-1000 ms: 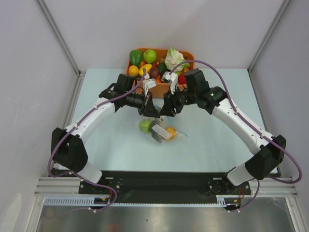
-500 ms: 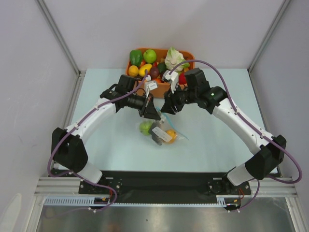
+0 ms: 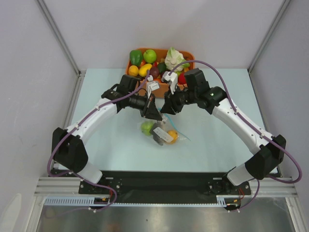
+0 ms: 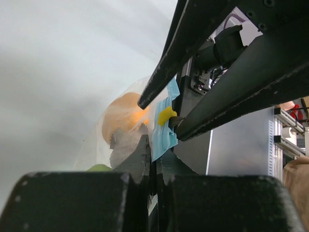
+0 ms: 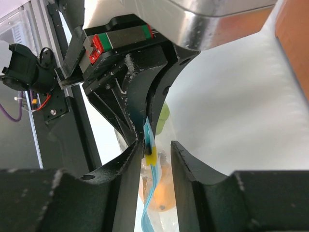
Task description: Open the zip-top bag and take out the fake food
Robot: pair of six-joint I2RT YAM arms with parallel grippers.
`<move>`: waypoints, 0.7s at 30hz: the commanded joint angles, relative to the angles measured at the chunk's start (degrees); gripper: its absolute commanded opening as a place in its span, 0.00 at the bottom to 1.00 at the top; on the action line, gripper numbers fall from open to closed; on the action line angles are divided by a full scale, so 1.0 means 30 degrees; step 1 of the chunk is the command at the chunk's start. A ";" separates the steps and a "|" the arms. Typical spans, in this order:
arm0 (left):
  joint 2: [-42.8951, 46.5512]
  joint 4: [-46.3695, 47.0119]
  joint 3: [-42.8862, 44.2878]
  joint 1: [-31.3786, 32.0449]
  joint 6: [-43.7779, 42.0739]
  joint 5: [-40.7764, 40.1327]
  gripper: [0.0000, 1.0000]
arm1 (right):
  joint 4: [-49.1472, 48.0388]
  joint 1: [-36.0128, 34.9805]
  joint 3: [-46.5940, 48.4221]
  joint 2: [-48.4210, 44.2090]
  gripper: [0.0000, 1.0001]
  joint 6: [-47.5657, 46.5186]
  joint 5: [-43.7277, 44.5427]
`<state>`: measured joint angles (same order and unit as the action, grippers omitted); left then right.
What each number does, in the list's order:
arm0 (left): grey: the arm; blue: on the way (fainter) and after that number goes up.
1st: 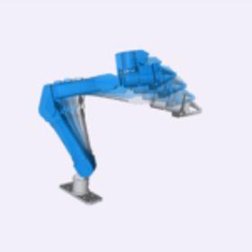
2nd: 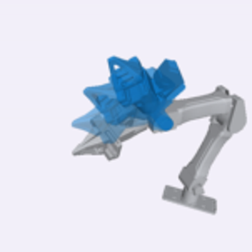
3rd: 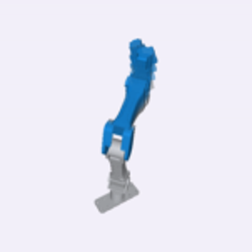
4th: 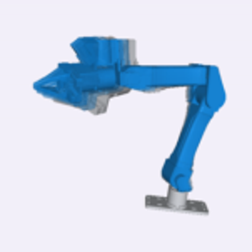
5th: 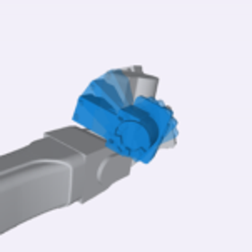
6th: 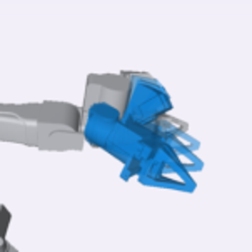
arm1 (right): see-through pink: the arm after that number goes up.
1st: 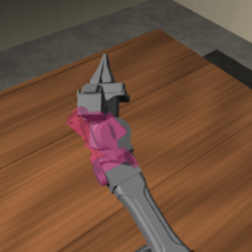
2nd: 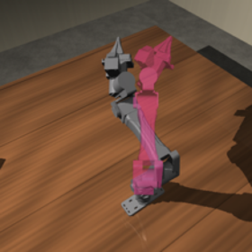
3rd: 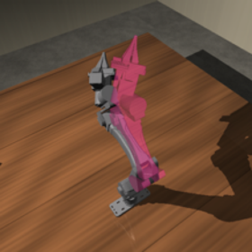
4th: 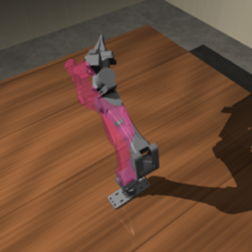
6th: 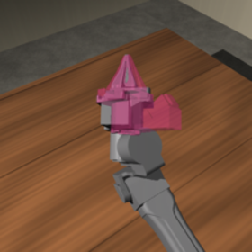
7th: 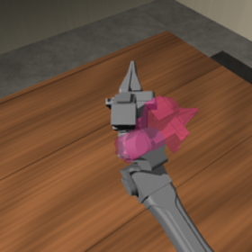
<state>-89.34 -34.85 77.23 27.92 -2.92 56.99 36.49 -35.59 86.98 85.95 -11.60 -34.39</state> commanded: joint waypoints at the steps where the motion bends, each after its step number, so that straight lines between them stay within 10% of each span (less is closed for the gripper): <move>1: -0.0015 0.0719 0.0857 0.0243 0.0094 0.0397 0.00 | -0.0240 -0.0147 -0.0165 -0.0145 0.36 0.0115 -0.0518; 9: 0.0043 0.0660 0.0946 0.0273 0.0035 0.0368 0.00 | -0.0005 -0.0147 -0.0546 -0.0262 0.32 -0.0031 -0.0402; 16: 0.0044 0.0631 0.0946 0.0331 0.0006 0.0309 0.00 | -0.0152 -0.0147 -0.0429 -0.0087 0.02 -0.0002 -0.0606; 21: 0.0540 0.1856 0.0305 0.0302 0.0531 -0.0101 0.00 | 0.0258 -0.0147 -0.0575 -0.0116 0.00 -0.0148 -0.0431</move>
<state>-89.54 -34.33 77.38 28.32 -2.57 56.07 36.75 -35.79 85.17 85.93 -11.66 -34.98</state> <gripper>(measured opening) 0.035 0.117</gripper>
